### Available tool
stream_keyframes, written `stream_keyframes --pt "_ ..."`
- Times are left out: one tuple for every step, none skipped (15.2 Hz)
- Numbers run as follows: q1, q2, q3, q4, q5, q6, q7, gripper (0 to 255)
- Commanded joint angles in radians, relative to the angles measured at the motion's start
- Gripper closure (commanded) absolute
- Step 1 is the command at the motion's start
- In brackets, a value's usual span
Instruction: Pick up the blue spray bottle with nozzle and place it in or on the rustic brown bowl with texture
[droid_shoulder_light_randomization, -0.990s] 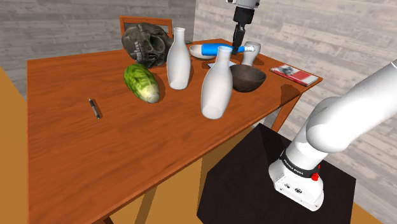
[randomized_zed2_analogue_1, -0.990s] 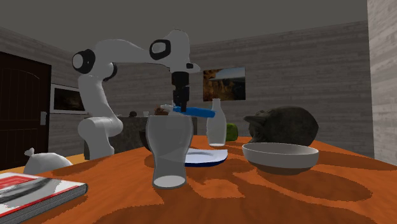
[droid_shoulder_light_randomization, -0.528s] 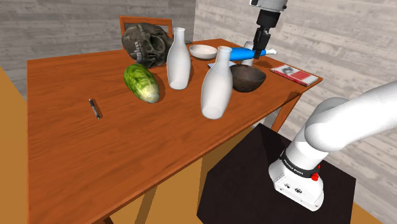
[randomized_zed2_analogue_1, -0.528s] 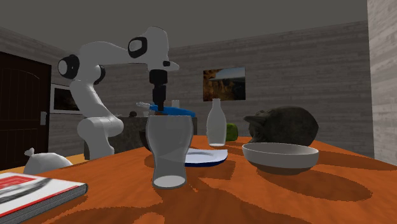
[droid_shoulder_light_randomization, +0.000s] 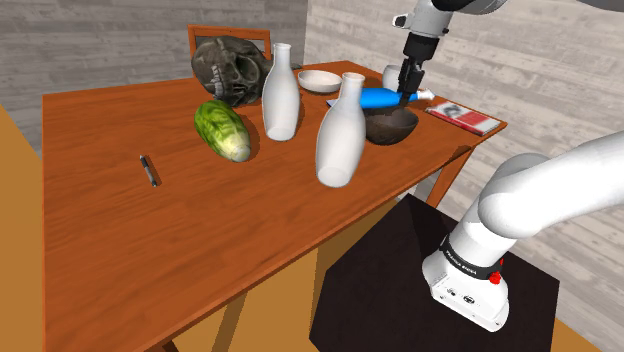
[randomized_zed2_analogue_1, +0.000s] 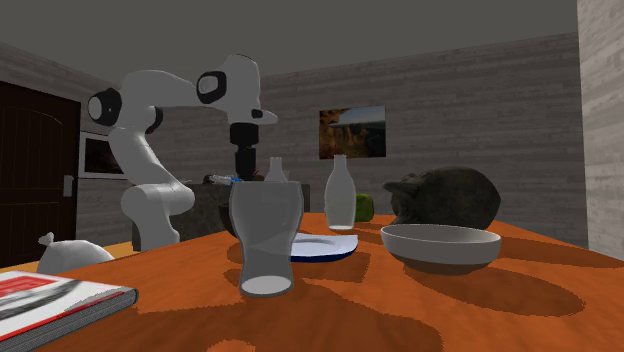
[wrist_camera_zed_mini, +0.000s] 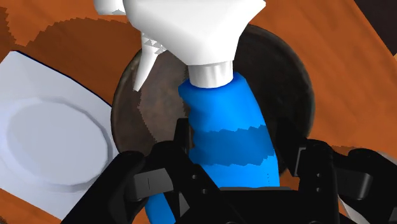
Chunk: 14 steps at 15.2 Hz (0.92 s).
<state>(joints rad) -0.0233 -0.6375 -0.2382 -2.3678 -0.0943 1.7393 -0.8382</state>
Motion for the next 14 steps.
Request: stream_keyframes --pt "-0.001 0.0 -0.003 -0.03 -0.002 0.03 -0.001 255" --pt "-0.002 0.0 -0.005 -0.043 -0.004 0.044 -0.001 255" --pt "-0.003 0.0 -0.006 -0.056 -0.005 0.057 -0.001 255" --pt "-0.003 0.001 -0.008 -0.069 -0.006 0.071 -0.002 255" --pt "-0.004 0.002 -0.01 -0.09 -0.008 0.093 -0.002 255" --pt "-0.004 0.002 -0.01 -0.09 -0.008 0.093 -0.002 255" --pt "-0.004 0.002 -0.01 -0.09 -0.008 0.093 -0.002 255" --pt "-0.004 0.002 -0.01 -0.09 -0.008 0.093 -0.002 255" --pt "-0.004 0.002 -0.01 -0.09 -0.008 0.093 -0.002 255" --pt "-0.004 0.002 -0.01 -0.09 -0.008 0.093 -0.002 255" --pt "-0.004 0.002 -0.01 -0.09 -0.008 0.093 -0.002 255" --pt "-0.004 0.002 -0.01 -0.09 -0.008 0.093 -0.002 255" --pt "-0.004 0.002 -0.01 -0.09 -0.007 0.093 -0.002 255" --pt "-0.004 0.002 -0.01 -0.09 -0.008 0.093 -0.002 0"
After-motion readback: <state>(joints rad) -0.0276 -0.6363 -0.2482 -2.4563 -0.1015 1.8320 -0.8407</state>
